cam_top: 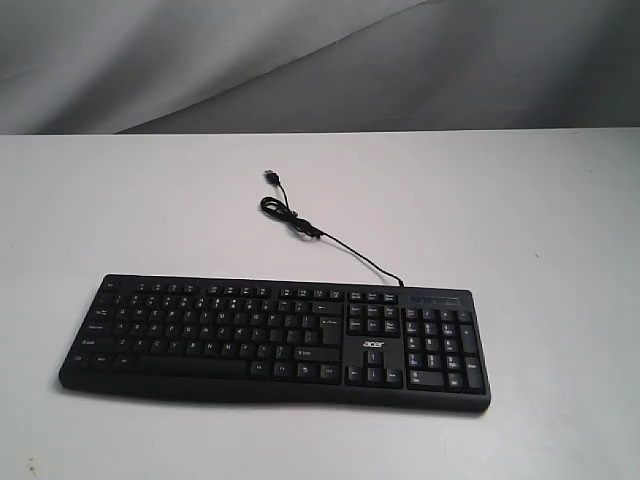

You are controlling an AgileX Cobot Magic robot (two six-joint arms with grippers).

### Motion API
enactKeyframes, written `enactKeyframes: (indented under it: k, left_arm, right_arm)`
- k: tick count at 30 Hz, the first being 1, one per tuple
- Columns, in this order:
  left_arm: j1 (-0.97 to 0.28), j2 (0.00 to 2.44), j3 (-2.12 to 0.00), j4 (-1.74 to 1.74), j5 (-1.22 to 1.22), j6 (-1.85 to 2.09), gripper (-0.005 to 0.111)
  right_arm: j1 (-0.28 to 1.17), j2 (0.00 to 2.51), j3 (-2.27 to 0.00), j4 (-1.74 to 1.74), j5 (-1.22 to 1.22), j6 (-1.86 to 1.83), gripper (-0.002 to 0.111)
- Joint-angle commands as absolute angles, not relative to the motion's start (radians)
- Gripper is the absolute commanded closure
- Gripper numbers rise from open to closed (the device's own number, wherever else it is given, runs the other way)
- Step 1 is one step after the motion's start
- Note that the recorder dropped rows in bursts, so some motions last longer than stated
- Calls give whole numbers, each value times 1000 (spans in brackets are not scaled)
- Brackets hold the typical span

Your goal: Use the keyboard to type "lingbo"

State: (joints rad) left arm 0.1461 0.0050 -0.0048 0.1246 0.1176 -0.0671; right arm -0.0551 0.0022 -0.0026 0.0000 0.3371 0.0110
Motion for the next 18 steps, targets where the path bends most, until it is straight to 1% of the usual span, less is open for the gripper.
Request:
enactKeyframes:
  k: [1, 4, 5, 6, 7, 13, 15, 16, 17, 18]
  left_arm:
    - [139, 0, 0, 125, 109, -69, 106]
    - [139, 0, 0, 125, 109, -69, 106]
    - [139, 0, 0, 125, 109, -69, 106]
    - [139, 0, 0, 125, 109, -69, 106]
    - [139, 0, 0, 125, 109, -69, 106]
    - [139, 0, 0, 125, 109, -69, 106]
    - [139, 0, 0, 125, 109, -69, 106]
    - [139, 0, 0, 125, 109, -69, 106]
    - [139, 0, 0, 125, 109, -69, 106]
    - [139, 0, 0, 125, 109, -69, 106]
  right_arm:
    - [-60, 0, 0, -8, 323, 8, 108]
    - [-60, 0, 0, -19, 302, 0, 108]
    - [-60, 0, 0, -19, 259, 0, 108]
    - [-60, 0, 0, -15, 205, 5, 108]
    - [-60, 0, 0, 0, 89, 8, 108]
    - [-60, 0, 0, 9, -289, 32, 108]
    - [-60, 0, 0, 13, -442, 142, 108]
    - [-60, 0, 0, 0, -549, 265, 108]
    - [-60, 0, 0, -49, -570, 300, 108]
    - [-60, 10, -45, -225, -532, 430, 108]
